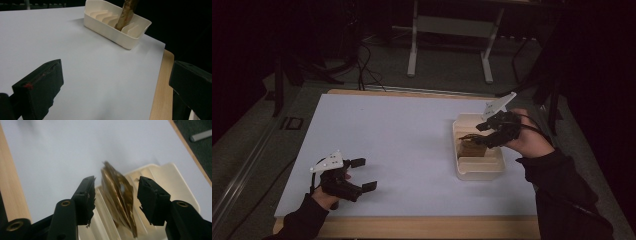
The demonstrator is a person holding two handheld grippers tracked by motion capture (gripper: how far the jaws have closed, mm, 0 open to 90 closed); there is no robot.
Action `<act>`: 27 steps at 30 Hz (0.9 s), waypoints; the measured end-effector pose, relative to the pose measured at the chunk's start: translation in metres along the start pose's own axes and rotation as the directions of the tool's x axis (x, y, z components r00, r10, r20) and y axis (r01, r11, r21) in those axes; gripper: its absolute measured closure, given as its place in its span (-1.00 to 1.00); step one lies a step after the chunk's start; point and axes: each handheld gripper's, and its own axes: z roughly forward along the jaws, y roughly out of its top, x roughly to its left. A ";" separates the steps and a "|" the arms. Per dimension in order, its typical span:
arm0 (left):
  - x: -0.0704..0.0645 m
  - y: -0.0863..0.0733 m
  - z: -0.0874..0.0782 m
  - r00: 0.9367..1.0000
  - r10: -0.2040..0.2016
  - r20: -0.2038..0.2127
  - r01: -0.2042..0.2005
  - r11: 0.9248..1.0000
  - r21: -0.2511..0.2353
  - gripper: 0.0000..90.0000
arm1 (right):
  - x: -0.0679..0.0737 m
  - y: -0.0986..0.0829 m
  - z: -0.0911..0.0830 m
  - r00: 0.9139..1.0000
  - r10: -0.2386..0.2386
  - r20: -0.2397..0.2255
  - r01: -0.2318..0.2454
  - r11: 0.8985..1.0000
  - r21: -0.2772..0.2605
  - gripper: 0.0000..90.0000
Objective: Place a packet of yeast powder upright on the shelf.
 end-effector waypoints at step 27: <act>-0.005 -0.002 -0.001 1.000 0.027 -0.009 -0.027 1.000 0.001 -0.99 | 0.084 -0.003 0.009 0.995 0.094 0.040 -0.083 0.969 -0.233 -0.35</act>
